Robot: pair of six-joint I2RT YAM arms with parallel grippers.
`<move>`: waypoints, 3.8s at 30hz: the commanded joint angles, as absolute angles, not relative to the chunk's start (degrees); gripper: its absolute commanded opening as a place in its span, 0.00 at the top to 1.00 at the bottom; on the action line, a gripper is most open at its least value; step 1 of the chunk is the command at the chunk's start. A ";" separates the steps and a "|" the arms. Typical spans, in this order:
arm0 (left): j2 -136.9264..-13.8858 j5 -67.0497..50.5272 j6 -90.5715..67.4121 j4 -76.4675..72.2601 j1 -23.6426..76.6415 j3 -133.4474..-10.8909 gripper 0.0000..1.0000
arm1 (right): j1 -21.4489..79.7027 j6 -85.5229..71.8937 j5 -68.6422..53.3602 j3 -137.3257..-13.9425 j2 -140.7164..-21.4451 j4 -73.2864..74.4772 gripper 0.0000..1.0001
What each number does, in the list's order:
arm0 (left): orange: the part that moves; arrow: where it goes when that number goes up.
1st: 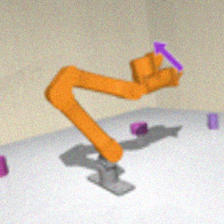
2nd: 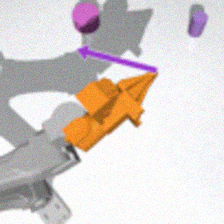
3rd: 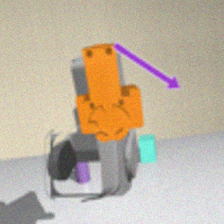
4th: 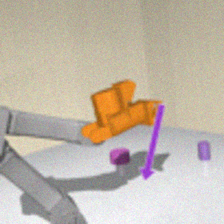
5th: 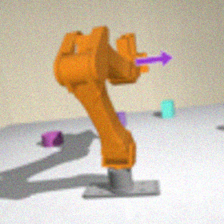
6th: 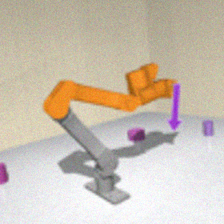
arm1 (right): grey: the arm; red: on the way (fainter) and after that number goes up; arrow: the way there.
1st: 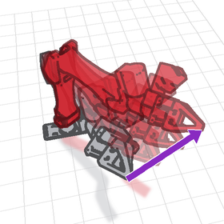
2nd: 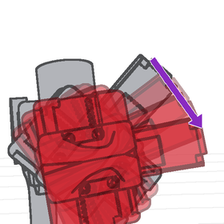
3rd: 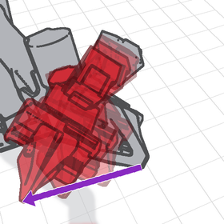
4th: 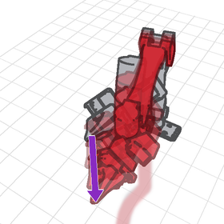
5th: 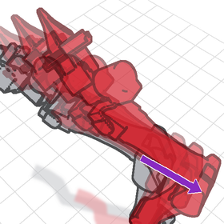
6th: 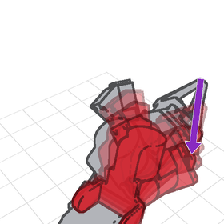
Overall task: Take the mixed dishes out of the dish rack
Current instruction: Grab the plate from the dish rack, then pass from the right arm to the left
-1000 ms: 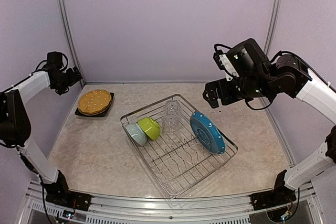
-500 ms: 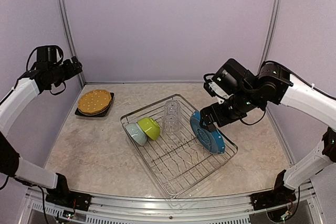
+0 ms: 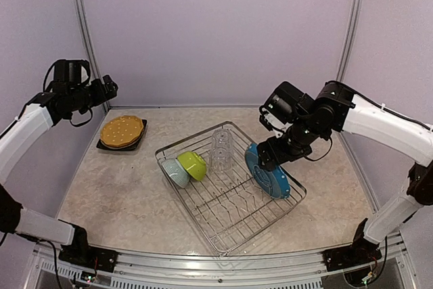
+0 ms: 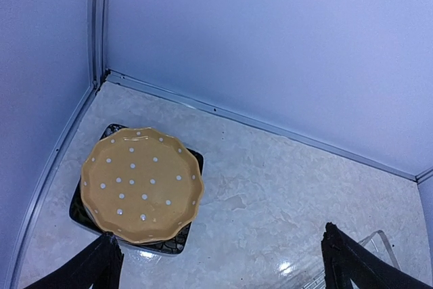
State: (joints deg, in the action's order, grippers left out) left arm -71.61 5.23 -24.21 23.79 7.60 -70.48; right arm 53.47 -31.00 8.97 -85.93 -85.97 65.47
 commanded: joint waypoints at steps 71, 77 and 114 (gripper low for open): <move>-76.12 2.39 -27.09 26.12 8.53 -75.27 0.01 | 48.87 -20.46 0.52 -98.40 -94.31 66.75 0.91; -75.94 2.19 -27.29 26.19 8.57 -75.65 0.01 | 48.79 -20.68 0.15 -101.17 -93.51 67.60 0.94; -75.57 -9.59 -29.41 42.41 9.47 -88.98 0.01 | 65.33 -0.83 36.01 -126.32 -103.13 69.16 0.98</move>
